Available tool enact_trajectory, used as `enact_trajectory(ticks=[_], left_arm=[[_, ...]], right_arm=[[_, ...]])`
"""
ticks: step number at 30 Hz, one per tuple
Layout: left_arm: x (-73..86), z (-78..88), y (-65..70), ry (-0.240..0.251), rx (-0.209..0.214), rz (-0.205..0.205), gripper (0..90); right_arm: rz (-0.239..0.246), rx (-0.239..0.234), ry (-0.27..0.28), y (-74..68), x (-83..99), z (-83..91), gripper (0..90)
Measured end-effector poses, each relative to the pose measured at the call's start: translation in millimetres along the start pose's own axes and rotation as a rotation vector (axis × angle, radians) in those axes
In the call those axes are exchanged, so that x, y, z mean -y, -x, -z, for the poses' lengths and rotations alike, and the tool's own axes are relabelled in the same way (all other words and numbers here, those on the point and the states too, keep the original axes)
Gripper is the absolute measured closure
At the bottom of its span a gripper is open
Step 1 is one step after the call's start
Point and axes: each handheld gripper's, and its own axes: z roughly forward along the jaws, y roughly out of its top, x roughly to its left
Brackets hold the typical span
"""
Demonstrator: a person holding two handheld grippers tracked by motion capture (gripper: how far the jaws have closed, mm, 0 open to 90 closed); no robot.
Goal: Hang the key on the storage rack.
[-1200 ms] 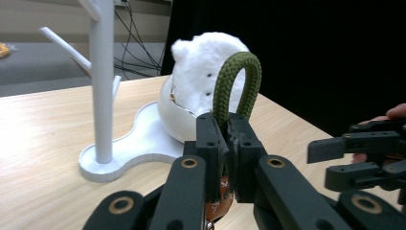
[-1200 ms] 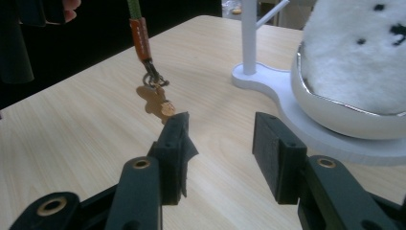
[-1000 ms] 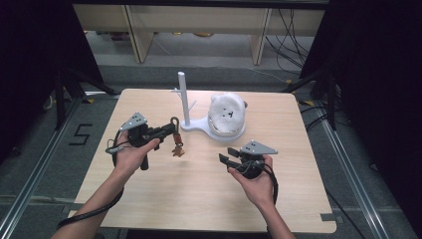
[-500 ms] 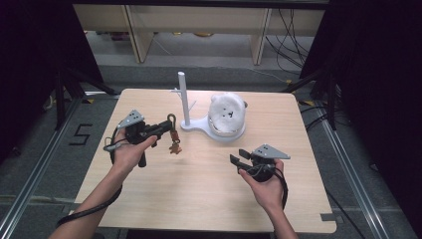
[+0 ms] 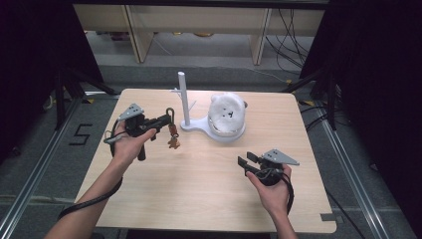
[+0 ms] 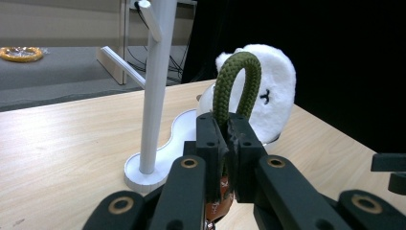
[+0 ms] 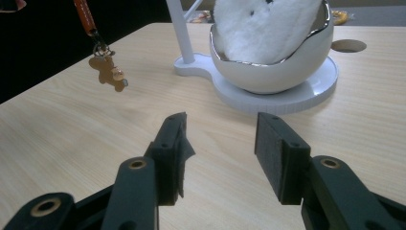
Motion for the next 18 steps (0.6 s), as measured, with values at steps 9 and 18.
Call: enact_trajectory(ticks=[9, 18], left_arm=[[-4.8, -5.5, -5.9, 0.007, -0.01, 0.007, 84.7], [-13.8, -10.7, -10.3, 0.008, -0.029, -0.001, 84.7]], right_arm=[[-0.032, 0.02, 0.01, 3.3, 5.0, 4.7, 55.1], [0.007, 0.039, 0.014, 9.7, 8.3, 4.4, 54.7]])
